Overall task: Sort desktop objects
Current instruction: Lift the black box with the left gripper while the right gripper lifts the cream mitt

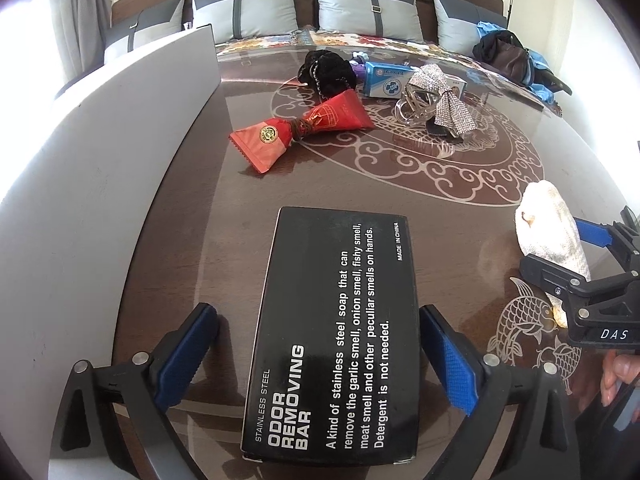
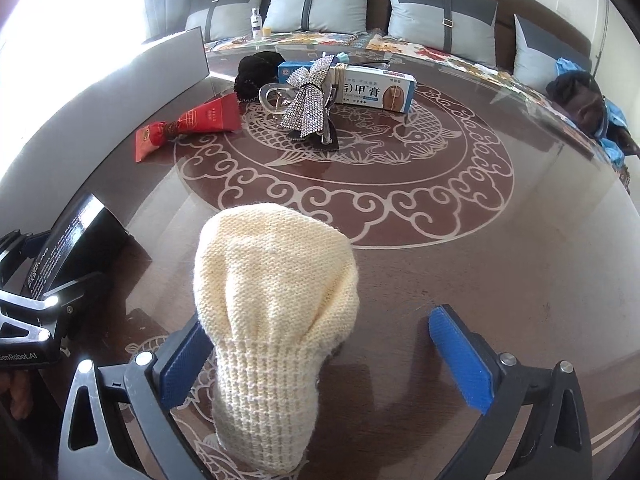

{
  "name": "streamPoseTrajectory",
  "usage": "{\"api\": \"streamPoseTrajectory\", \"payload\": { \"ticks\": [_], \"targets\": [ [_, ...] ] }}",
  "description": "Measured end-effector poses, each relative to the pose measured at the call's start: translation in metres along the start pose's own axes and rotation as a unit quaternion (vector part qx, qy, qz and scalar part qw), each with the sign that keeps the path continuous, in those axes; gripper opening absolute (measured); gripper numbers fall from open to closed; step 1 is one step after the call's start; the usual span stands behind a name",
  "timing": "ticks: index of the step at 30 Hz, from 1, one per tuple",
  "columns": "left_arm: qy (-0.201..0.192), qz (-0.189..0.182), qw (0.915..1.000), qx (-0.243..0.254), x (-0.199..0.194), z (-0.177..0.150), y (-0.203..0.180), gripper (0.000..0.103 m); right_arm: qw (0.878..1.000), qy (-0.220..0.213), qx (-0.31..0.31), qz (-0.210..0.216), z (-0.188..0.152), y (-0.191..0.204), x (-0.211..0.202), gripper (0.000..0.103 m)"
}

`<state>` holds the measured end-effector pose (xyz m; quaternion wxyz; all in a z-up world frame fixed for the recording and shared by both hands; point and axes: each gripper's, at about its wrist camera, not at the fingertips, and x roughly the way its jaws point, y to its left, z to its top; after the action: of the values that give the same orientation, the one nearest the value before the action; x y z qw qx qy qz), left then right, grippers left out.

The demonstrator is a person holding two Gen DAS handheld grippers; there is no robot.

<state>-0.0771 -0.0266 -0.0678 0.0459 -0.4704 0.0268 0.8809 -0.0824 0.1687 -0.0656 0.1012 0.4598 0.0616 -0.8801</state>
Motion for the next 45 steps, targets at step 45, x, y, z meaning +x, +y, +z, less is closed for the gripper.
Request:
{"api": "streamPoseTrajectory", "payload": {
  "ticks": [45],
  "targets": [
    [0.025,0.001,0.9997,-0.003,0.0021,0.0024,0.0012,0.103,1.000,0.004,-0.002,0.002,0.0005,-0.0002,0.0013,0.103]
  ]
}}
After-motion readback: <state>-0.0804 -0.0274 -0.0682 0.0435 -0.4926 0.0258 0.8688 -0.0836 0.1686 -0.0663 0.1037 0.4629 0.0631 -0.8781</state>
